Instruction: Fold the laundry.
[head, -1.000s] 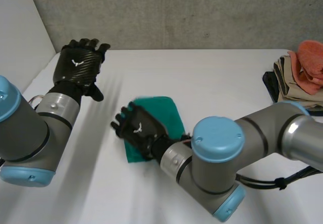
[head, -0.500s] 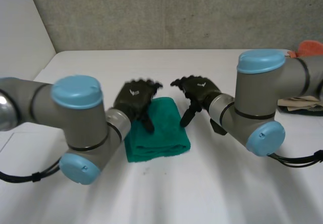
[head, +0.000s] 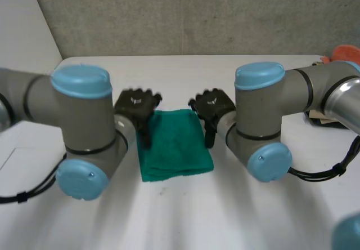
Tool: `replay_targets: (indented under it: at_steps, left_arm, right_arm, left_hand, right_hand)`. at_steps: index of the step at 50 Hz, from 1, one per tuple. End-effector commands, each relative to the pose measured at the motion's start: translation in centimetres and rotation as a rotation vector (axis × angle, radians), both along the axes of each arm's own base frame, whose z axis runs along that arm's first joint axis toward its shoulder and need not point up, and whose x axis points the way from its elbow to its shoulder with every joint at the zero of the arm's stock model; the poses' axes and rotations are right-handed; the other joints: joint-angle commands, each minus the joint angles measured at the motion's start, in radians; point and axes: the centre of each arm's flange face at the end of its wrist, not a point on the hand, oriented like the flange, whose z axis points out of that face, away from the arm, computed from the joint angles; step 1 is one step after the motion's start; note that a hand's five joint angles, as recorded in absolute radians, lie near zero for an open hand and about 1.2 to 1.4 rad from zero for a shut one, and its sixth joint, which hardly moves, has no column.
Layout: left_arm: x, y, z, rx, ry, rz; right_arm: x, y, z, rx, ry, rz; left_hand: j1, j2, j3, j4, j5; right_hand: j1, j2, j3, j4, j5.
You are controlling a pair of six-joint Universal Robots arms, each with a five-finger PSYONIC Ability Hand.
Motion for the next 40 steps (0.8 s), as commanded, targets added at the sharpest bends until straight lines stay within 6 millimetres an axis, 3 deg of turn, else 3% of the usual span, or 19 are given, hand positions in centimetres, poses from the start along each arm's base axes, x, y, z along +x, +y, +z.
replay_targets:
  at_steps: [1,7,11,19,26,40]
  left_arm:
    - [-1.2,-0.3,6.2,-0.126,0.139,-0.209]
    - [-1.3,0.4,9.3,-0.148,0.208,-0.452]
    - [-1.4,1.6,9.3,-0.085,0.216,-0.575]
    - [-1.5,2.7,8.7,-0.029,0.209,-0.615]
    - [-1.5,2.7,8.4,-0.016,0.21,-0.613]
    - [-1.5,2.8,8.2,-0.012,0.209,-0.613]
  right_arm:
    - [0.5,4.5,0.7,-0.137,-0.034,0.079]
    - [0.3,7.3,-2.4,-0.101,0.004,0.118]
    - [0.4,7.3,-5.0,-0.084,0.018,0.123]
    - [1.2,6.5,-7.3,-0.096,0.018,0.132]
    - [1.7,6.0,-7.6,-0.115,0.003,0.128]
    - [2.8,5.1,-7.4,-0.171,-0.047,0.148]
  left_hand:
    - [-0.013,-0.034,-0.037,-0.029,-0.049]
    - [-0.013,-0.034,-0.037,-0.029,-0.049]
    - [-0.013,-0.034,-0.037,-0.029,-0.049]
    - [-0.013,-0.034,-0.037,-0.029,-0.049]
    - [-0.013,-0.034,-0.037,-0.029,-0.049]
    - [-0.013,-0.034,-0.037,-0.029,-0.049]
  right_hand:
    - [-0.053,-0.032,-0.034,-0.035,-0.047]
    - [-0.053,-0.032,-0.034,-0.035,-0.047]
    - [-0.053,-0.032,-0.034,-0.035,-0.047]
    - [-0.053,-0.032,-0.034,-0.035,-0.047]
    - [-0.053,-0.032,-0.034,-0.035,-0.047]
    - [0.227,0.249,0.246,0.245,0.234]
